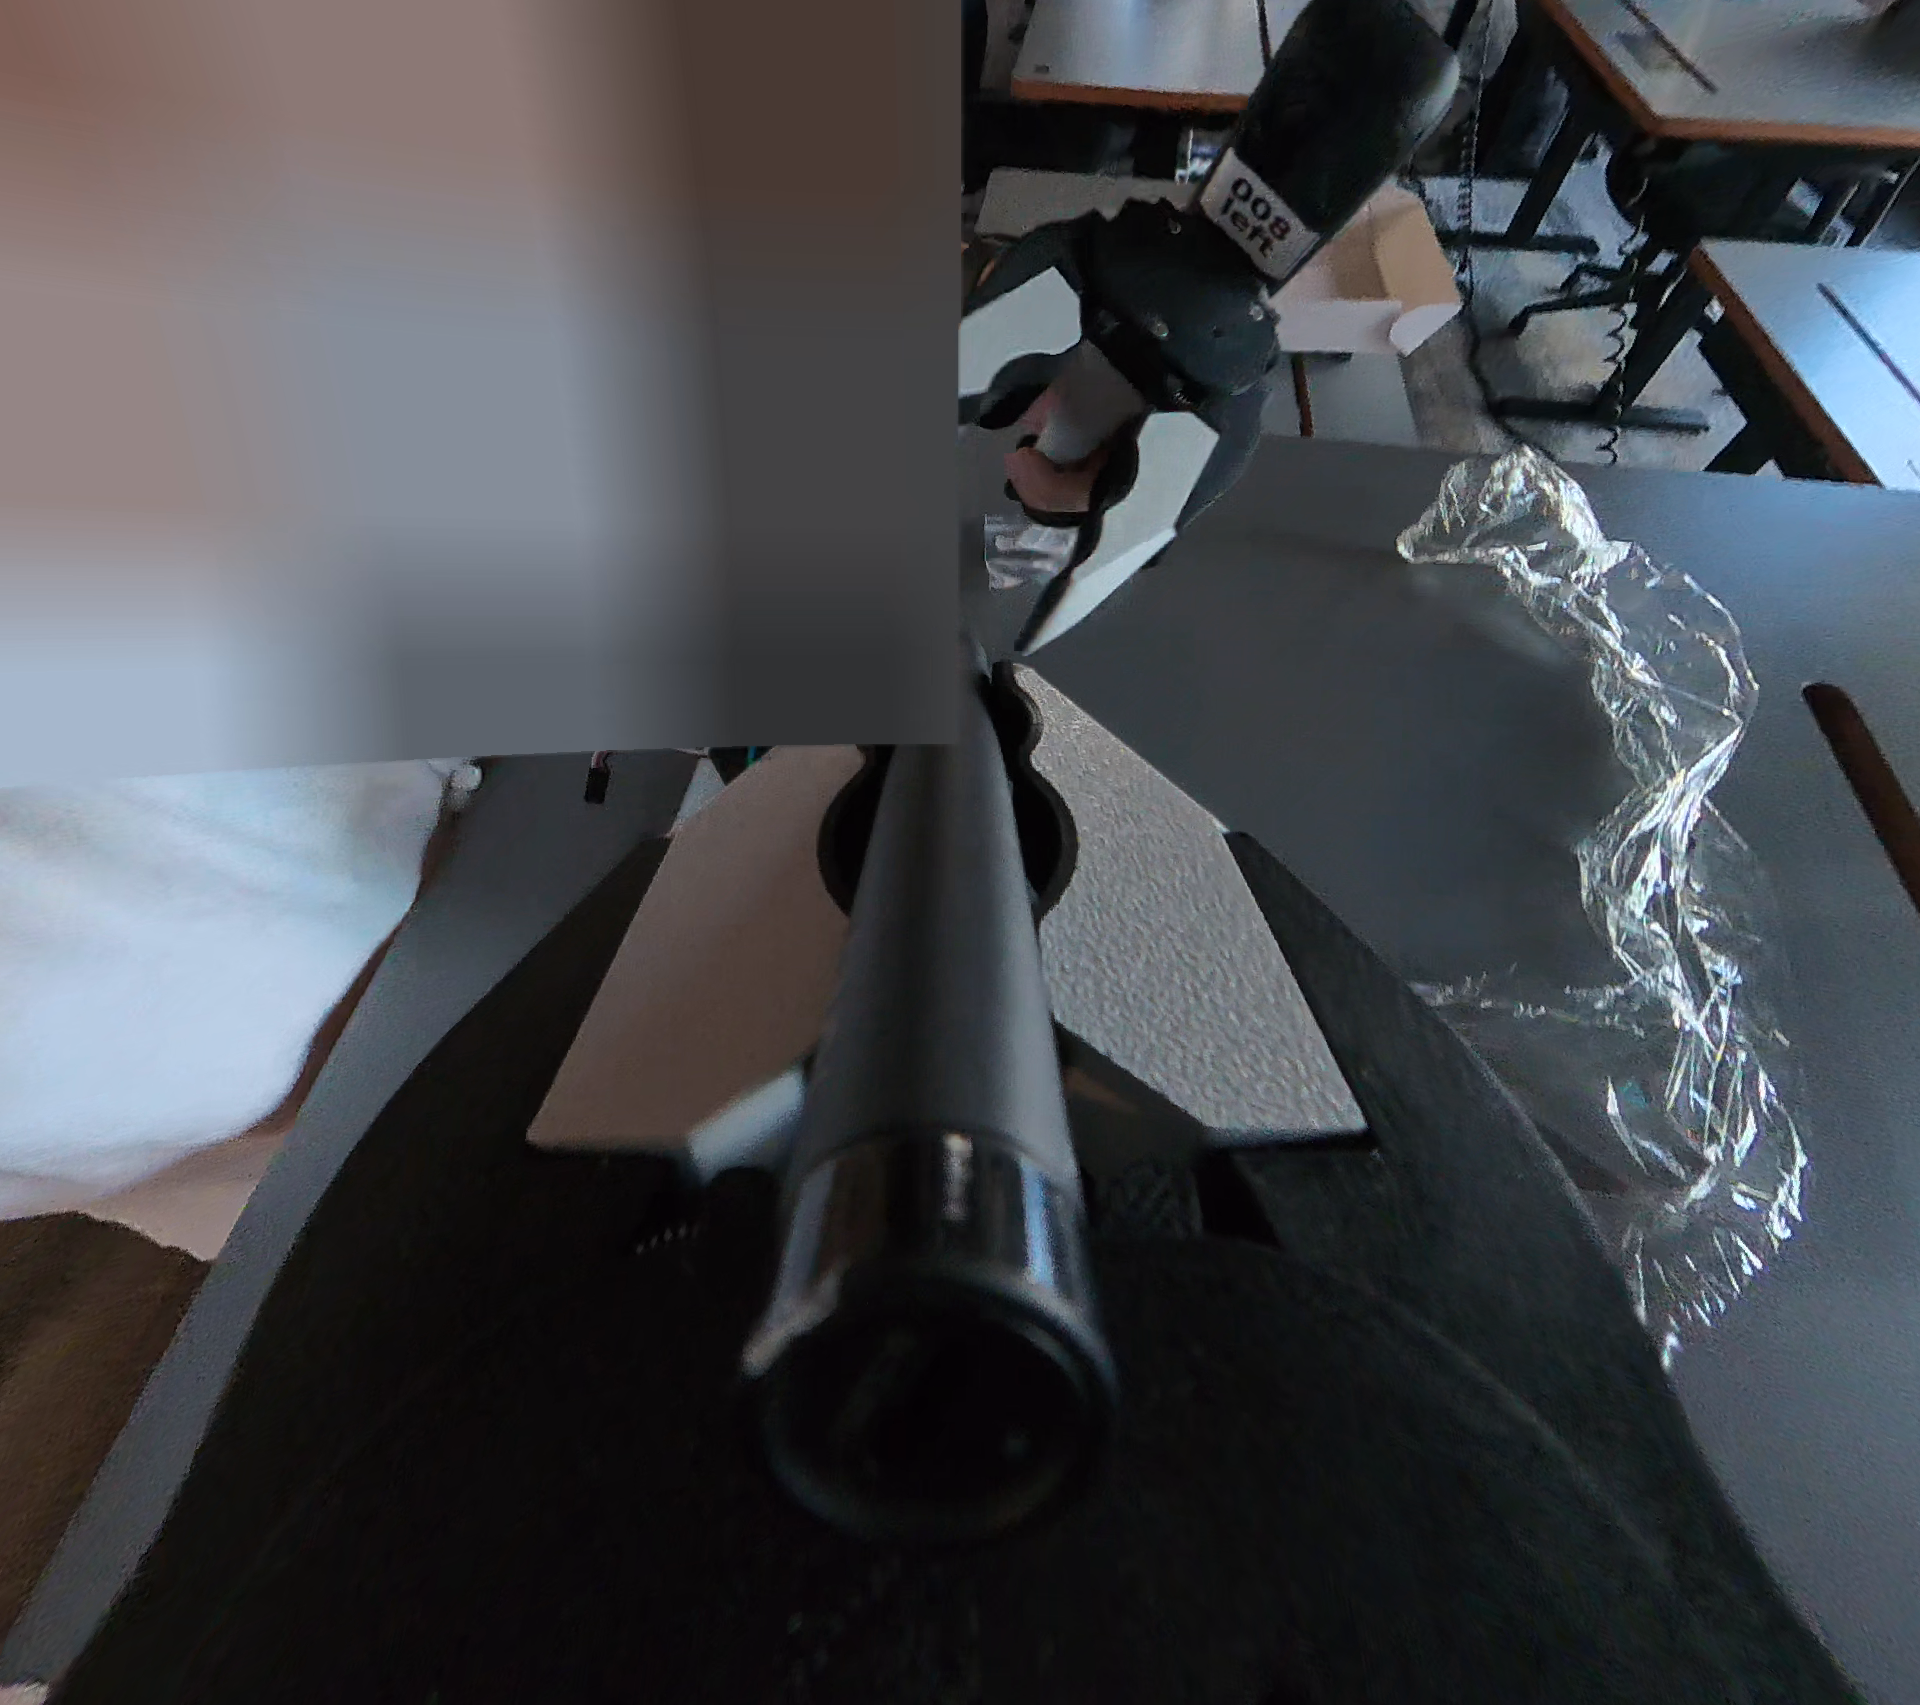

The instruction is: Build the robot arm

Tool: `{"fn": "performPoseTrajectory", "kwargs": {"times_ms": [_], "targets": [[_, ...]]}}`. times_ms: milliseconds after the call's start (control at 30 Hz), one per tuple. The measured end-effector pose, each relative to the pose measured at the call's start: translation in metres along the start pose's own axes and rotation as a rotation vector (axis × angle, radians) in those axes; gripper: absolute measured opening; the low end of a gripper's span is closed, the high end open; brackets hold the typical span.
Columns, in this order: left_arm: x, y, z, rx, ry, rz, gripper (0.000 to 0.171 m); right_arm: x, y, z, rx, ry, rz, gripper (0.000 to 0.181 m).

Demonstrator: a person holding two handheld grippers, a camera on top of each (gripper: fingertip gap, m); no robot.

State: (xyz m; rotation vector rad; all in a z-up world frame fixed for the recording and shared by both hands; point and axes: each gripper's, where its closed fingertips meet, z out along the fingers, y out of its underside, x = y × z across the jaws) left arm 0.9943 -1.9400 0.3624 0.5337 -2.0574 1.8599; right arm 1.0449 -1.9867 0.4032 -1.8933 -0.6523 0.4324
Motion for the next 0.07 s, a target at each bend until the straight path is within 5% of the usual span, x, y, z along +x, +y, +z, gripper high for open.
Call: {"fn": "performPoseTrajectory", "kwargs": {"times_ms": [67], "targets": [[0.0051, 0.0079, 0.0068, -0.001, 0.067, -0.014, 0.079, 0.0039, 0.0056, -0.0027, -0.014, 0.007, 0.019, 0.017]]}}
